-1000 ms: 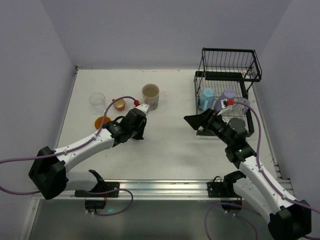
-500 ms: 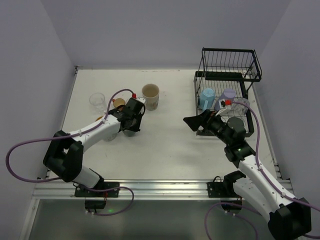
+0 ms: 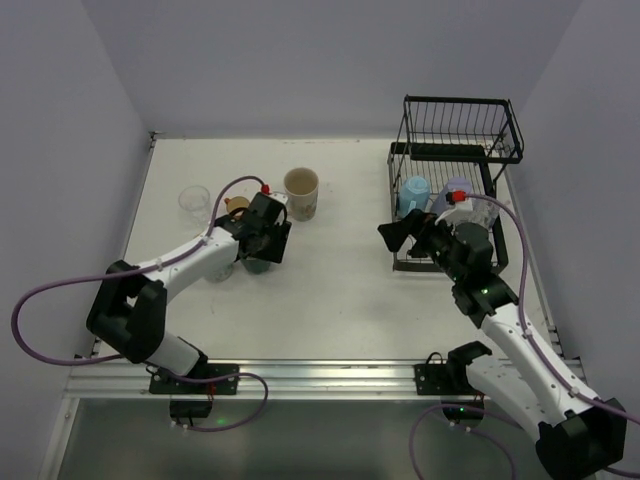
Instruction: Unload the cups from the dish rack
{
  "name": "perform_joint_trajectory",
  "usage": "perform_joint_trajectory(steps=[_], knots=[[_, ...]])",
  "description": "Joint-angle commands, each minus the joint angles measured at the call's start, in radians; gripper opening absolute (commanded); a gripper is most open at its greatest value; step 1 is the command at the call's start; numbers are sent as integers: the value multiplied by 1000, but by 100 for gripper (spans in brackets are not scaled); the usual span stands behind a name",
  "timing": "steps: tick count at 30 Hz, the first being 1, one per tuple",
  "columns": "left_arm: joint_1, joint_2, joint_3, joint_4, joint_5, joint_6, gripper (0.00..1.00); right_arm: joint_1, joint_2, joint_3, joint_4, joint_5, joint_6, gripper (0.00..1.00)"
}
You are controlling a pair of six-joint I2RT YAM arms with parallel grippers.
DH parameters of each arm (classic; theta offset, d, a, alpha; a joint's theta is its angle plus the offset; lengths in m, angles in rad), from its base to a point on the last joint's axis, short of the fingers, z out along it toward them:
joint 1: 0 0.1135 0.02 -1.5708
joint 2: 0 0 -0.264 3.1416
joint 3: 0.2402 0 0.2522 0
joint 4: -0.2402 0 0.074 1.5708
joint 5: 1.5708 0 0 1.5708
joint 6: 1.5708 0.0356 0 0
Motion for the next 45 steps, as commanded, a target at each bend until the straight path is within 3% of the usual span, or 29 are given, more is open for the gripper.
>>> perform_joint_trajectory(steps=[1, 8, 14, 18, 24, 40, 45], knots=[[6, -82, 49, -1, -3, 27, 62, 1, 38, 105, -89, 197, -112, 99], [6, -203, 90, -1, 46, 42, 79, 1, 204, 198, -122, 446, -196, 99], [4, -399, 64, 102, 169, 60, 85, -5, 406, 303, -97, 613, -231, 96], [4, -552, -9, 206, 307, 63, 87, -24, 534, 380, -74, 630, -250, 97], [4, -682, -123, 303, 336, 74, 90, -50, 713, 501, -70, 650, -296, 99], [3, -682, -184, 369, 407, 93, 91, -86, 934, 669, -88, 599, -305, 99], [3, -683, -181, 369, 398, 94, 91, -90, 934, 676, -111, 582, -285, 90]])
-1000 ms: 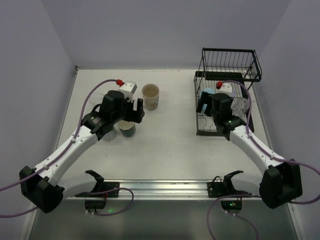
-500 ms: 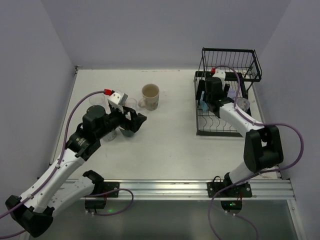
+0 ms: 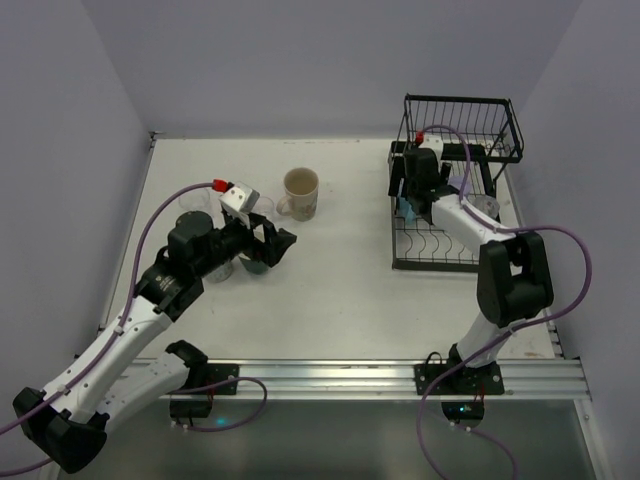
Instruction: Unload the cups from the dish rack
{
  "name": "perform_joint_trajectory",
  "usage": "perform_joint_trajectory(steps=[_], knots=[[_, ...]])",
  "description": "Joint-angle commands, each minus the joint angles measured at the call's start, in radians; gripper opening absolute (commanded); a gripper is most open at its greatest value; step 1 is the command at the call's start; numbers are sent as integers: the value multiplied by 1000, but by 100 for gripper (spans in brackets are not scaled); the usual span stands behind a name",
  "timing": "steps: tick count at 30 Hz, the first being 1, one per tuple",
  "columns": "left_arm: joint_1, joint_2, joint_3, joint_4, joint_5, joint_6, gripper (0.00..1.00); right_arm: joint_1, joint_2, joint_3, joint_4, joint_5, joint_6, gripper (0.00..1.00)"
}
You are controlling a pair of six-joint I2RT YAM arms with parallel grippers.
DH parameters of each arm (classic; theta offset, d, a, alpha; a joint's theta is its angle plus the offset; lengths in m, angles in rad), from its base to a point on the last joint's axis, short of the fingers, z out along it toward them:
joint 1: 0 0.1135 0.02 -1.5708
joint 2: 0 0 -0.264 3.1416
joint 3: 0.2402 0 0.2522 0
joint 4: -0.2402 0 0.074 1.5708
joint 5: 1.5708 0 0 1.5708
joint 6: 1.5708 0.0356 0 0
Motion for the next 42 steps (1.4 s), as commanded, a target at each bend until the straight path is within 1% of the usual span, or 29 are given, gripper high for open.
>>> perform_joint_trajectory(steps=[1, 2, 5, 6, 7, 8, 10, 13, 14, 18, 20, 23, 25, 26, 28, 30, 31, 32, 33, 34, 38, 42], knots=[[2, -1, -1, 44, 14, 22, 91, -13, 17, 59, -28, -1, 29, 89], [2, -4, 0, 44, 14, 22, 91, -15, 22, 67, -39, -4, 31, 88], [2, -12, 0, 41, 10, 23, 91, -24, 28, 78, -62, -22, 34, 76], [2, -20, 0, 41, 7, 22, 91, -27, 23, 69, -62, -22, 35, 69], [2, -23, 2, 39, 7, 22, 91, -27, 17, 60, -62, -21, 37, 48], [2, -30, 2, 39, 7, 20, 91, -29, -4, 50, -60, -22, 43, 40], [2, -32, 8, 39, 14, 13, 91, -27, -36, -6, -16, -13, 43, 31], [2, -18, 19, 42, 56, -6, 91, -26, -130, -88, 38, -8, 42, 24], [2, -15, 23, 45, 85, -12, 91, -24, -157, -105, 49, -13, 42, 20], [2, 13, 31, 83, 154, -69, 91, -24, -326, -218, 95, -43, 49, 13], [-1, 20, 22, 120, 210, -127, 91, -27, -374, -250, 96, -69, 64, 11], [-22, 69, -9, 244, 275, -225, 91, -27, -455, -309, 119, -100, 94, 10], [-74, 100, -17, 320, 280, -276, 90, -38, -492, -361, 159, -126, 112, 9], [-125, 132, -15, 338, 263, -280, 90, -41, -493, -378, 161, -142, 114, 10], [-177, 157, 8, 350, 223, -265, 90, -42, -478, -375, 124, -145, 109, 24], [-220, 178, 26, 347, 189, -256, 90, -44, -464, -366, 106, -174, 94, 48], [-226, 184, 28, 347, 180, -253, 90, -44, -454, -364, 105, -188, 77, 77], [-229, 186, 28, 347, 175, -254, 90, -44, -452, -365, 105, -203, 68, 88], [-229, 186, 25, 344, 172, -251, 90, -44, -448, -364, 105, -218, 58, 97], [-231, 184, 23, 341, 163, -248, 90, -45, -437, -359, 80, -223, 43, 99], [-229, 180, 14, 326, 145, -238, 90, -55, -374, -277, 17, -267, 22, 99], [-229, 171, 9, 301, 126, -212, 90, -70, -262, -206, -31, -281, 23, 99]])
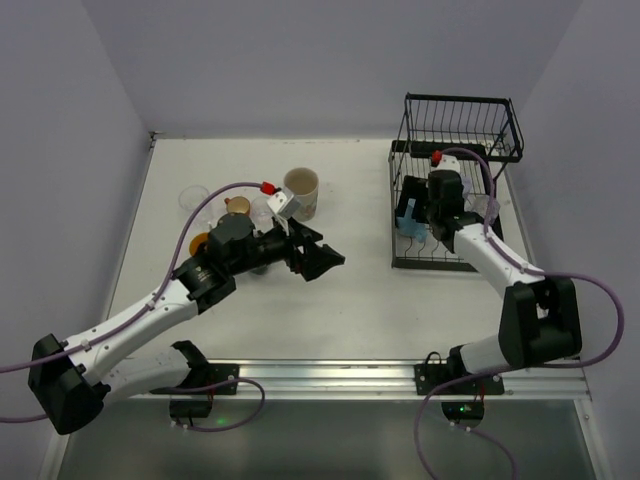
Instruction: Unload the cups from the dish rack
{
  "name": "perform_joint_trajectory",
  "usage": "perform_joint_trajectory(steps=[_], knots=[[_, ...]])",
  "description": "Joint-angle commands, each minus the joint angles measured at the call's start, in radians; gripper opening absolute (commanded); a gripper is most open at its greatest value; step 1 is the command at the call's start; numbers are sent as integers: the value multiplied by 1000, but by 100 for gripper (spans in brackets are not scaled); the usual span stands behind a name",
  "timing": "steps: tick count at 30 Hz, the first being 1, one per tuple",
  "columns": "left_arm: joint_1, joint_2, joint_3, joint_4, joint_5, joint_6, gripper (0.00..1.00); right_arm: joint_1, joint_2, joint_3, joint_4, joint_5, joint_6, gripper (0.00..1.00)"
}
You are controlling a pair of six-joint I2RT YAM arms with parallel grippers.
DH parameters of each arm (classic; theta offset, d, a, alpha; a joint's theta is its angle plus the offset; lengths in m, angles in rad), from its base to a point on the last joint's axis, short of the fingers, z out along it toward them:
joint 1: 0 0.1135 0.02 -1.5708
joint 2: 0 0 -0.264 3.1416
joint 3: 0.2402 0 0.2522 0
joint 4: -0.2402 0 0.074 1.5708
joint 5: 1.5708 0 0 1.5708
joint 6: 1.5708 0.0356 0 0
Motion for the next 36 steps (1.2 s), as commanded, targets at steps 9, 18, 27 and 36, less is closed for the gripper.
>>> perform_joint_trajectory(steps=[9, 18, 27, 36], knots=[[-2, -27, 1, -3, -63, 59, 91, -34, 187, 202, -128, -56, -30, 99], [-2, -7, 8, -2, -71, 65, 91, -37, 226, 237, -156, -76, -19, 62], [-3, 39, 15, 60, -48, 1, 91, -29, -126, 21, 77, -3, 25, 29], [-3, 99, -29, 247, 35, -102, 90, -31, -449, -166, 215, -213, 204, 26]])
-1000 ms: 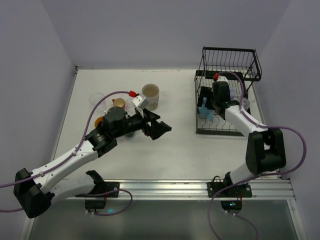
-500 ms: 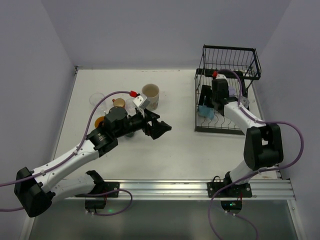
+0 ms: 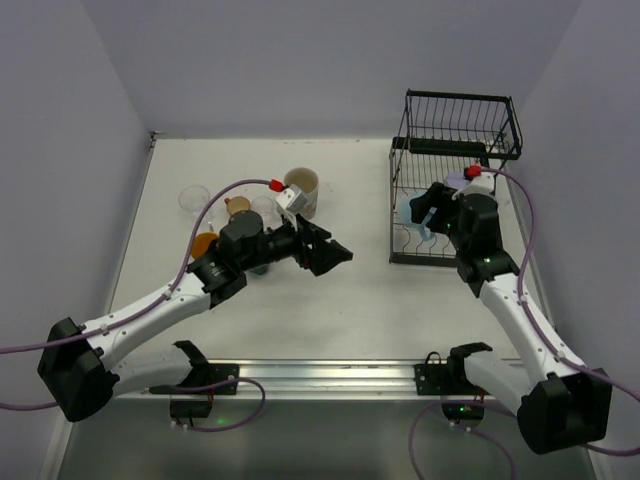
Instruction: Unload the cups from the dish rack
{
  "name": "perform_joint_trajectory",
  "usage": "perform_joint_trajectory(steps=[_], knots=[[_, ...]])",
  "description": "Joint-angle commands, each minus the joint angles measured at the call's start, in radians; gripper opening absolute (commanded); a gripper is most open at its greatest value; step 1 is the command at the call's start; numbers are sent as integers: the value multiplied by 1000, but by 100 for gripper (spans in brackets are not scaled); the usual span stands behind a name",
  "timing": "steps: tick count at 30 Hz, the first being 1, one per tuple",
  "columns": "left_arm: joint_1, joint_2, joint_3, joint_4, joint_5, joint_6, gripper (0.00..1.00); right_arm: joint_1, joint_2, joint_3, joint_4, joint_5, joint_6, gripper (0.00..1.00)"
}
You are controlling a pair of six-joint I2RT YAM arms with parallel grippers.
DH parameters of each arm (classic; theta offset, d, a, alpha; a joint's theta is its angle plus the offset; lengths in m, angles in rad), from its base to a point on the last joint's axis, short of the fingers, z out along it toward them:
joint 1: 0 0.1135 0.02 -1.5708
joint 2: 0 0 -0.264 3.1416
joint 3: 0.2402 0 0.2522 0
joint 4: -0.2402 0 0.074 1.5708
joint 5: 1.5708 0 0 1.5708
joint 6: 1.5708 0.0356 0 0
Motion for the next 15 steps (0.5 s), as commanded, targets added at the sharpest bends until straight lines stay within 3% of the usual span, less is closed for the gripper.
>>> perform_joint_trajectory(steps=[1, 7, 15], knots=[[-3, 22, -25, 163, 62, -72, 90, 0, -120, -42, 201, -163, 143, 25], [-3, 85, -56, 338, 85, -136, 91, 0, -210, -166, 446, -489, 427, 25], [-3, 156, -35, 418, 70, -164, 94, 0, -207, -256, 718, -654, 662, 25]])
